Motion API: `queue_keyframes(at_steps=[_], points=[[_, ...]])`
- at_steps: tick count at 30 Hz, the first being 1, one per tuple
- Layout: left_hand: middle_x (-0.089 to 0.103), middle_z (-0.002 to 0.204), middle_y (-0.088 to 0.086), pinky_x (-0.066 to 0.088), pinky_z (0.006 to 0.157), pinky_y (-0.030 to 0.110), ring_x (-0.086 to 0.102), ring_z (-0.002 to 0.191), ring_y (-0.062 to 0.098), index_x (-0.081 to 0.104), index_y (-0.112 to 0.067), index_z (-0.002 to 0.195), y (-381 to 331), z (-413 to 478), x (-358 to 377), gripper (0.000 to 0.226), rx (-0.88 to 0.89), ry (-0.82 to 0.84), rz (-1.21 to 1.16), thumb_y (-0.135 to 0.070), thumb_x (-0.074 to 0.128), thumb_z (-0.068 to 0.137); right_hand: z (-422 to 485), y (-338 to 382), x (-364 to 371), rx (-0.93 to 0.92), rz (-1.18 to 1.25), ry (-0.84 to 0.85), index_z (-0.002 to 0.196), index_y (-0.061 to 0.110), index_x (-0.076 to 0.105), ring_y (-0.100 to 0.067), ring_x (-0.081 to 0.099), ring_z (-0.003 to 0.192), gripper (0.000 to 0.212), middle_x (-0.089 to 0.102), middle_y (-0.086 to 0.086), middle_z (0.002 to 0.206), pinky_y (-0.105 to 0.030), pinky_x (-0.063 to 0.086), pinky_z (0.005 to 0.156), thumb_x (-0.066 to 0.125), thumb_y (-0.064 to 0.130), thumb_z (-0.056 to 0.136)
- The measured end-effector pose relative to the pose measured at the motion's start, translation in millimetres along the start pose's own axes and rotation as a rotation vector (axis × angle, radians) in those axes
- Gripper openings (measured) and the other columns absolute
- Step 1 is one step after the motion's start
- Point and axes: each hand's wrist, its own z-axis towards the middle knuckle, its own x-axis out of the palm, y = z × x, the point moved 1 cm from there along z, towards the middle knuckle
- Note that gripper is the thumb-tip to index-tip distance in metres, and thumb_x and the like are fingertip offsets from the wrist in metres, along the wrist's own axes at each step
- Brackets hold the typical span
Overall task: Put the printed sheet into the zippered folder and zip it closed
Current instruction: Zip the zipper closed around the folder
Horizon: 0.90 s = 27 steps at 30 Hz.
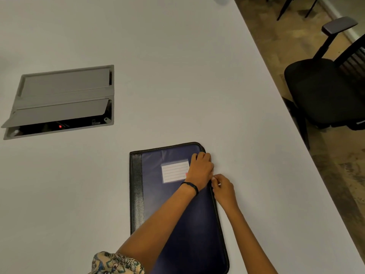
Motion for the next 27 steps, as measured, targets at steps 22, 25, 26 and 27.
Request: queue_keyframes(at_steps=[22, 25, 26, 27], points=[[0.058, 0.109, 0.017, 0.045, 0.082, 0.041, 0.056, 0.097, 0.034, 0.059, 0.002, 0.097, 43, 62, -30, 0.019, -0.300, -0.122, -0.304, -0.009, 0.043, 0.091, 6, 6, -6, -0.018, -0.202, 0.209, 0.078, 0.014, 0.043, -0.003, 0.040, 0.055, 0.020, 0.045, 0.005, 0.065, -0.011, 0.032, 0.051, 0.045, 0.022, 0.097], [0.059, 0.108, 0.017, 0.046, 0.081, 0.039, 0.058, 0.095, 0.034, 0.060, 0.002, 0.095, 50, 62, -30, 0.018, -0.389, -0.115, -0.436, -0.011, 0.049, 0.090, 6, 8, -5, -0.023, -0.214, 0.208, 0.082, 0.014, 0.044, -0.002, 0.040, 0.056, 0.017, 0.049, -0.001, 0.075, -0.010, 0.032, 0.052, 0.045, 0.022, 0.097], [0.060, 0.109, 0.017, 0.046, 0.080, 0.038, 0.059, 0.095, 0.033, 0.060, 0.002, 0.095, 52, 62, -29, 0.018, -0.416, -0.114, -0.468, -0.012, 0.050, 0.089, 6, 8, -5, -0.028, -0.219, 0.204, 0.082, 0.014, 0.044, -0.002, 0.040, 0.056, 0.017, 0.050, -0.001, 0.076, -0.010, 0.032, 0.052, 0.045, 0.022, 0.097], [0.060, 0.109, 0.017, 0.046, 0.080, 0.037, 0.059, 0.095, 0.033, 0.060, 0.002, 0.095, 54, 61, -29, 0.019, -0.447, -0.116, -0.502, -0.013, 0.051, 0.089, 6, 8, -5, -0.032, -0.221, 0.199, 0.082, 0.014, 0.044, -0.002, 0.041, 0.056, 0.017, 0.051, -0.002, 0.077, -0.010, 0.033, 0.052, 0.046, 0.022, 0.096]])
